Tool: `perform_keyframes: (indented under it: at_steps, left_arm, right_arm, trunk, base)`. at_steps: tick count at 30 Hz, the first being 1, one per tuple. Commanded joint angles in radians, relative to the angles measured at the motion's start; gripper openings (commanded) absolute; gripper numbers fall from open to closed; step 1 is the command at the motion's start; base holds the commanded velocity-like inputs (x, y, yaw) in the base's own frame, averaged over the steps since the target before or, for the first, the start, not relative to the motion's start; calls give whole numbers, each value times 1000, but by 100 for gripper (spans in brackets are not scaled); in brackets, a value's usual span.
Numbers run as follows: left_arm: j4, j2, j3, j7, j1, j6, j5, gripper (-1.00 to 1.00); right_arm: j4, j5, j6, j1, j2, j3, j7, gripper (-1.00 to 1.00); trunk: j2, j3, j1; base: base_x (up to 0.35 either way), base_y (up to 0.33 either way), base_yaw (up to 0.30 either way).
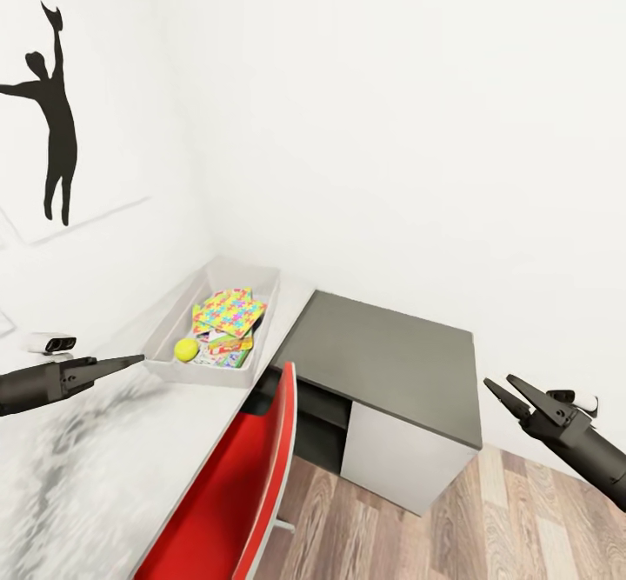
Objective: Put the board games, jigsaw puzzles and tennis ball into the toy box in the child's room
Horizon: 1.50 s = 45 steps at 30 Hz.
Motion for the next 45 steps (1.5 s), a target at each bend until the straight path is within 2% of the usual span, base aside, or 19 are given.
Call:
perform_keyframes:
  at_steps: [1, 8, 20, 45]
  left_arm:
    - [0, 0, 0, -4, -1, 11, 0, 100]
    - [0, 1, 0, -4, -1, 11, 0, 100]
    - [0, 2, 1, -4, 0, 11, 0, 100]
    - [0, 2, 1, -4, 1, 11, 0, 100]
  right_arm:
    - [0, -3, 5, -1, 0, 0, 0, 100]
    - [0, -3, 5, -1, 1, 0, 2, 100]
    - [1, -2, 4, -1, 1, 0, 2, 100]
    - [1, -2, -9, -1, 1, 0, 2, 100]
  trunk:
    - [-2, -1, 1]
    - [-2, 8, 1]
    - [-2, 25, 1]
    - [-2, 59, 1]
  base:
    - [0, 0, -142]
    - [0, -21, -165]
    - [0, -179, -177]
    - [0, -7, -179]
